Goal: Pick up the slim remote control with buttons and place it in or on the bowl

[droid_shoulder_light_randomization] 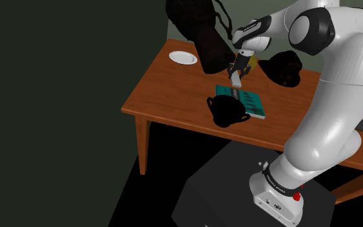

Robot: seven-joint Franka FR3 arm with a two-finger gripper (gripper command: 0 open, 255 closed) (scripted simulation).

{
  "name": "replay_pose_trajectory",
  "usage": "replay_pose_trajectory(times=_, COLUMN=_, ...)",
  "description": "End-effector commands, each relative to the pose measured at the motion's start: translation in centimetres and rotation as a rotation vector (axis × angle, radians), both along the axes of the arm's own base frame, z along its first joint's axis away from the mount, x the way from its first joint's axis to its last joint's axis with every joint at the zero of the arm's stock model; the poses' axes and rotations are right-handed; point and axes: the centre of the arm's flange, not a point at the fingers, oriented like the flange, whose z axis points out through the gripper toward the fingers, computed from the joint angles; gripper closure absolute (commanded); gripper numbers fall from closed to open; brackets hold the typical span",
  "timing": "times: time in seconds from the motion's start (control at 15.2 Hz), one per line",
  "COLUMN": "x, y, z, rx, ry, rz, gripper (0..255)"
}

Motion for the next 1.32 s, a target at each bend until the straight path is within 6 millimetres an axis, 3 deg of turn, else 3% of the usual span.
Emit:
replay_pose_trajectory(times=0.0, x=0.3, y=0.0, z=0.2, rx=-0.007, ry=-0.010, rz=0.000, gripper=255)
replay_pose_trajectory(times=0.13, x=0.5, y=-0.1, z=0.2, rx=-0.007, ry=-0.010, rz=0.000, gripper=255)
replay_pose_trajectory(times=1.25, x=0.5, y=-0.1, z=9.2, rx=-0.007, ry=-0.010, rz=0.000, gripper=255)
